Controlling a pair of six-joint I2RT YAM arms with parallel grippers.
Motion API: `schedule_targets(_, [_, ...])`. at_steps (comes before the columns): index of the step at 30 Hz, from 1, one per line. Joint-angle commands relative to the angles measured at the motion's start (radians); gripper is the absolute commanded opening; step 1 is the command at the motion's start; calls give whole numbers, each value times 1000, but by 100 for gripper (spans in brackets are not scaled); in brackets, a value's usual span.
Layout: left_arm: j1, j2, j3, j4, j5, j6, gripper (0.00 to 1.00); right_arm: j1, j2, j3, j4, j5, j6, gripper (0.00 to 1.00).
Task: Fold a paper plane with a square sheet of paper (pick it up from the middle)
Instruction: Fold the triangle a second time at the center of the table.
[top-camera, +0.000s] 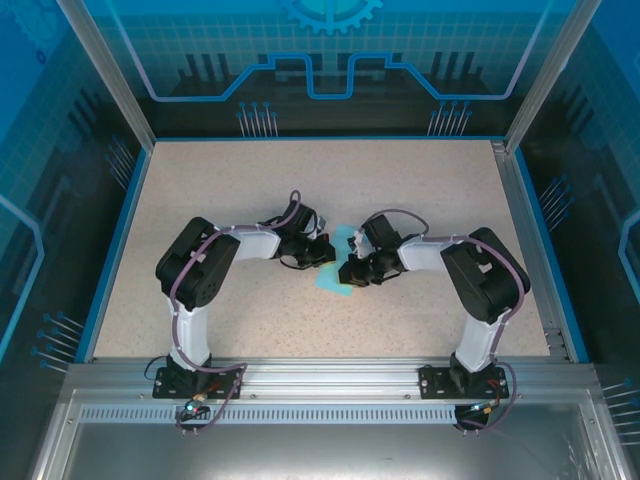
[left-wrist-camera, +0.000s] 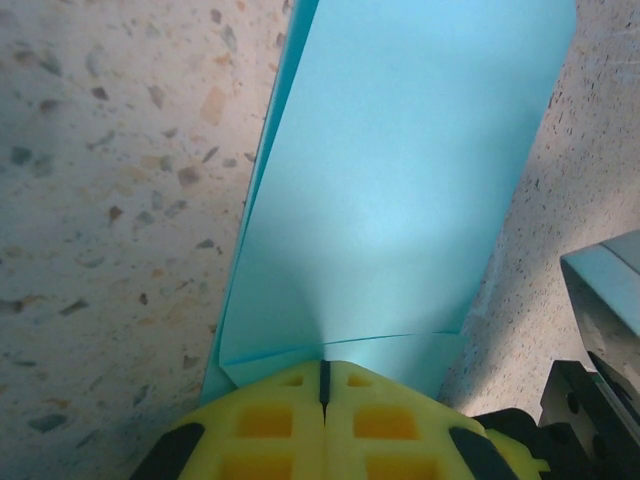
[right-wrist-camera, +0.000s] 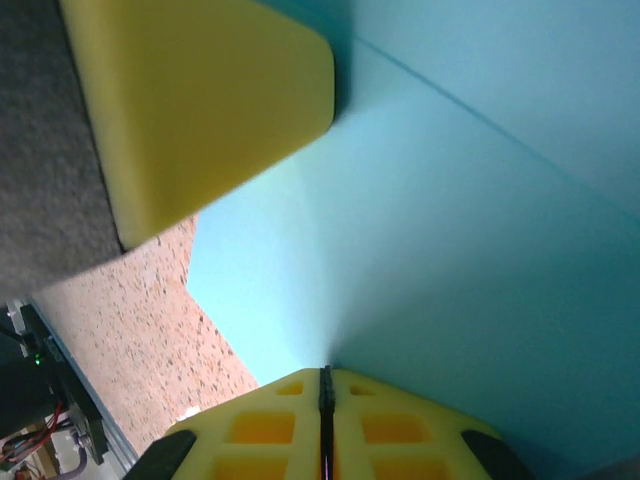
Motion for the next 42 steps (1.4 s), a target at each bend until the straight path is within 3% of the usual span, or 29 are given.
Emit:
schedule_targets(1, [1,44,-26,-49,-54,-12,0,-1,-6,-62,-121,-18,-20,10])
schedule_targets(30, [2,46,-16,-67,-63,-5,0,-43,-150,-190,-122,-3,6,13])
schedule_targets(36, [2,26,-17,-57,-55,-12,0,-119,-213,-178,-73,56,116,23])
schedule_targets(42, [1,9,-5,-58,-46,-14,0,-159,-132,-128,32,31,236,29])
